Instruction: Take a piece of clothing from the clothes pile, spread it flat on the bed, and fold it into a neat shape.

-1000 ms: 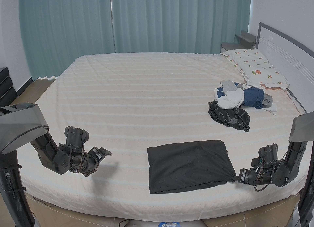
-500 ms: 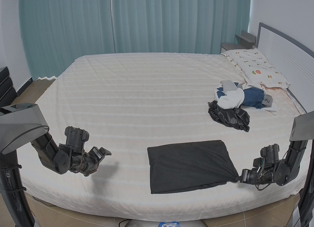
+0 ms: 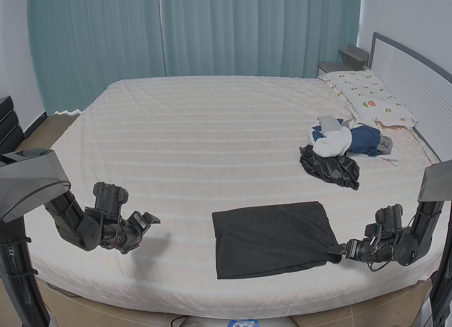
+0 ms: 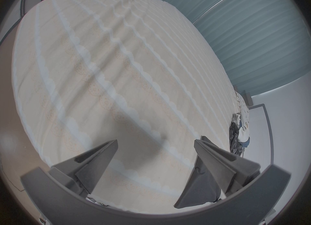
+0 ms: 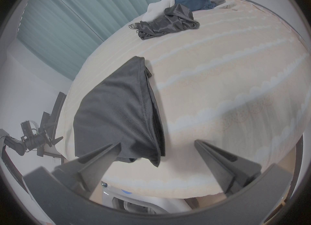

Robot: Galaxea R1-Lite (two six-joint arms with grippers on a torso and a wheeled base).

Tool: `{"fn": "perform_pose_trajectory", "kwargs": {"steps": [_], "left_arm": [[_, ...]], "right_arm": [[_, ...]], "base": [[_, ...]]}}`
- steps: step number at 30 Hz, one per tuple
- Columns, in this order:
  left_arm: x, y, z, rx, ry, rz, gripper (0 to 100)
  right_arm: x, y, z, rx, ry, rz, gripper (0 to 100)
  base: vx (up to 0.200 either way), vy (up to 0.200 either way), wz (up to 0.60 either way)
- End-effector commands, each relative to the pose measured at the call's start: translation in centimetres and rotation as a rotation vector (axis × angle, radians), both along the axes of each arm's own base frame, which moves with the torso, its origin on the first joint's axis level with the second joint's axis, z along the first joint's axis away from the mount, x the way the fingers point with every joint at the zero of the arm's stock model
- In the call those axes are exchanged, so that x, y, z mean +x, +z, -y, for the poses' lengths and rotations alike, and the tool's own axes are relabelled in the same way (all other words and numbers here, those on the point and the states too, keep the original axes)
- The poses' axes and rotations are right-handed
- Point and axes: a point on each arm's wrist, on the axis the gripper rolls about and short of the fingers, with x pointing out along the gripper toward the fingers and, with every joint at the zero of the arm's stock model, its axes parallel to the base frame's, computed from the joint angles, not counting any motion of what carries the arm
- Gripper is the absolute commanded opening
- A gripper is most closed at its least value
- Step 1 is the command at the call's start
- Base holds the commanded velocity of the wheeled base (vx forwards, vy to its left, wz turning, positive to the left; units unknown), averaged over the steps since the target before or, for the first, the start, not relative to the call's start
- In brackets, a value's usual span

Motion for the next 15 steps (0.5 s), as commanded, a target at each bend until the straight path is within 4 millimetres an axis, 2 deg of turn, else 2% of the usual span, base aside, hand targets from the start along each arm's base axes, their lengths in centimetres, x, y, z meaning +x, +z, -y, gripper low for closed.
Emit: {"fn": "perform_pose_trajectory", "kwargs": {"steps": [1, 7, 13, 15], "left_arm": [[0.0, 0.0, 0.0, 0.000, -0.001, -0.001, 100], [-0.1, 0.0, 0.0, -0.002, 0.001, -0.004, 100], [-0.1, 0.0, 0.0, -0.002, 0.000, -0.004, 100], [-0.1, 0.0, 0.1, -0.001, -0.005, -0.002, 100]], "right_arm": [[0.1, 2.4, -1.0, 0.022, -0.047, 0.076, 100], [0.0, 3.6, -3.6, 0.214, -0.243, 0.069, 100], [-0.8, 3.1, -4.1, 0.259, -0.292, 0.069, 100], [-0.9, 2.9, -4.1, 0.282, -0.308, 0.072, 100]], "base": [[0.000, 0.000, 0.00], [0.000, 0.000, 0.00], [0.000, 0.000, 0.00], [0.000, -0.200, 0.00]]}}
